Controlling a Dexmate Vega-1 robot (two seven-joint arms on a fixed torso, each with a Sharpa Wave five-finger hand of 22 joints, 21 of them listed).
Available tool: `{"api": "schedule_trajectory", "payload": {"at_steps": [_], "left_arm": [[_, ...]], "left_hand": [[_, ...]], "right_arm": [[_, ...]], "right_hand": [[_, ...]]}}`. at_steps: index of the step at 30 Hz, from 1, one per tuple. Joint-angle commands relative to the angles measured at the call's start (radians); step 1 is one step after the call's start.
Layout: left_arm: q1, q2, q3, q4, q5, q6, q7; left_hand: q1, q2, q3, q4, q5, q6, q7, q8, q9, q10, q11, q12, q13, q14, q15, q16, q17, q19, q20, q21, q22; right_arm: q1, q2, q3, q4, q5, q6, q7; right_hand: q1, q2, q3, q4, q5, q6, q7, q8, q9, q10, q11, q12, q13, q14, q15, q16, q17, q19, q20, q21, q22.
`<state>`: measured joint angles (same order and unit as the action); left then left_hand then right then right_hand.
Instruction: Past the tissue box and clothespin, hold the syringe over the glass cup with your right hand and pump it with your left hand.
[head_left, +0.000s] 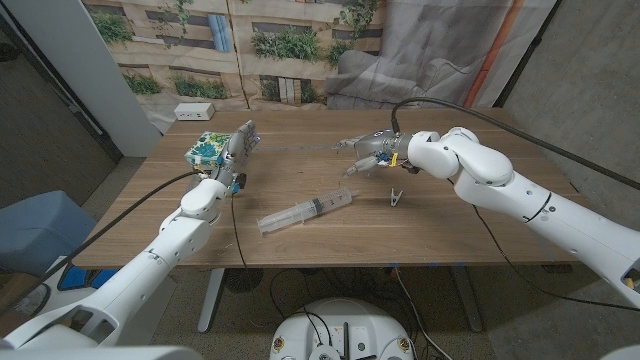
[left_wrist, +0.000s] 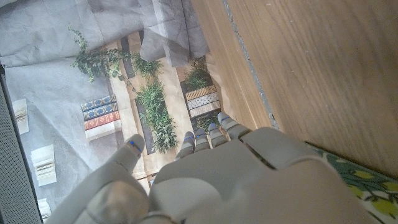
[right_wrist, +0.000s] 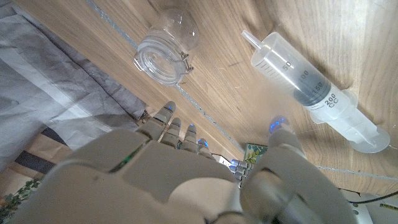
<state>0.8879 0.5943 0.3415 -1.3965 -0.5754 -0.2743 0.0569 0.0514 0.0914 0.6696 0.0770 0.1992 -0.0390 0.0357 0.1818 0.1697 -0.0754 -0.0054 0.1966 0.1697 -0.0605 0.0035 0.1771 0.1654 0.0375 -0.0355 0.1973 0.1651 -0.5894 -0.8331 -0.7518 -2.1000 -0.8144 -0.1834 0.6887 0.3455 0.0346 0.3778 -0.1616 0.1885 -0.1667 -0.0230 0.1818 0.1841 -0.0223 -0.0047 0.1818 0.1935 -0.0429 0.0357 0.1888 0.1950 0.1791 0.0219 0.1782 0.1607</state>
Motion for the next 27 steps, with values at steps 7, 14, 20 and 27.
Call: {"api": "schedule_trajectory", "payload": {"at_steps": [7, 14, 20, 27], "left_arm": [[0.012, -0.002, -0.004, 0.033, 0.007, -0.056, -0.023], [0.013, -0.002, -0.004, 0.051, 0.003, -0.073, -0.041], [0.007, -0.003, 0.000, 0.070, -0.004, -0.076, -0.062], [0.000, 0.000, 0.004, 0.081, -0.011, -0.070, -0.084]], "left_hand": [[0.008, 0.080, 0.010, -0.001, -0.002, 0.010, 0.004, 0.003, 0.004, 0.007, 0.002, -0.003, 0.004, 0.008, -0.001, 0.001, 0.003, 0.006, -0.042, -0.001, 0.005], [0.008, 0.081, 0.013, -0.001, -0.002, 0.011, 0.004, 0.003, 0.004, 0.007, 0.001, -0.003, 0.004, 0.009, -0.001, 0.000, 0.002, 0.007, -0.043, -0.001, 0.005], [0.008, 0.081, 0.015, -0.001, -0.002, 0.010, 0.004, 0.002, 0.004, 0.008, 0.001, -0.004, 0.004, 0.010, -0.001, 0.001, 0.002, 0.007, -0.042, -0.002, 0.005], [0.008, 0.082, 0.017, 0.000, -0.003, 0.011, 0.004, 0.002, 0.004, 0.009, 0.002, -0.004, 0.004, 0.011, -0.001, 0.000, 0.002, 0.007, -0.042, -0.002, 0.005]], "right_arm": [[0.027, 0.074, -0.072, -0.009, -0.198, 0.004, 0.162], [0.017, 0.101, -0.071, 0.003, -0.198, 0.016, 0.171], [0.020, 0.127, -0.085, 0.014, -0.201, 0.024, 0.193], [0.007, 0.156, -0.097, 0.024, -0.208, 0.009, 0.184]], "right_hand": [[0.074, -0.018, 0.019, -0.022, -0.008, -0.036, 0.009, 0.013, 0.004, -0.053, -0.006, 0.000, 0.001, 0.012, 0.013, 0.014, -0.001, -0.003, 0.024, 0.002, 0.004], [0.108, -0.034, 0.027, -0.022, -0.009, -0.051, 0.005, 0.014, 0.005, -0.013, -0.021, 0.018, 0.001, 0.051, 0.020, 0.024, -0.004, -0.025, 0.034, 0.000, 0.004], [0.186, -0.059, 0.049, -0.027, -0.004, -0.059, 0.003, 0.025, 0.007, 0.039, -0.012, 0.032, 0.007, 0.106, 0.018, 0.035, -0.005, 0.018, 0.039, 0.015, 0.004], [0.253, -0.091, 0.064, -0.027, -0.002, -0.025, -0.016, 0.046, 0.012, 0.075, -0.004, 0.041, 0.017, 0.131, 0.029, 0.036, -0.002, 0.090, 0.035, 0.029, 0.005]]}}
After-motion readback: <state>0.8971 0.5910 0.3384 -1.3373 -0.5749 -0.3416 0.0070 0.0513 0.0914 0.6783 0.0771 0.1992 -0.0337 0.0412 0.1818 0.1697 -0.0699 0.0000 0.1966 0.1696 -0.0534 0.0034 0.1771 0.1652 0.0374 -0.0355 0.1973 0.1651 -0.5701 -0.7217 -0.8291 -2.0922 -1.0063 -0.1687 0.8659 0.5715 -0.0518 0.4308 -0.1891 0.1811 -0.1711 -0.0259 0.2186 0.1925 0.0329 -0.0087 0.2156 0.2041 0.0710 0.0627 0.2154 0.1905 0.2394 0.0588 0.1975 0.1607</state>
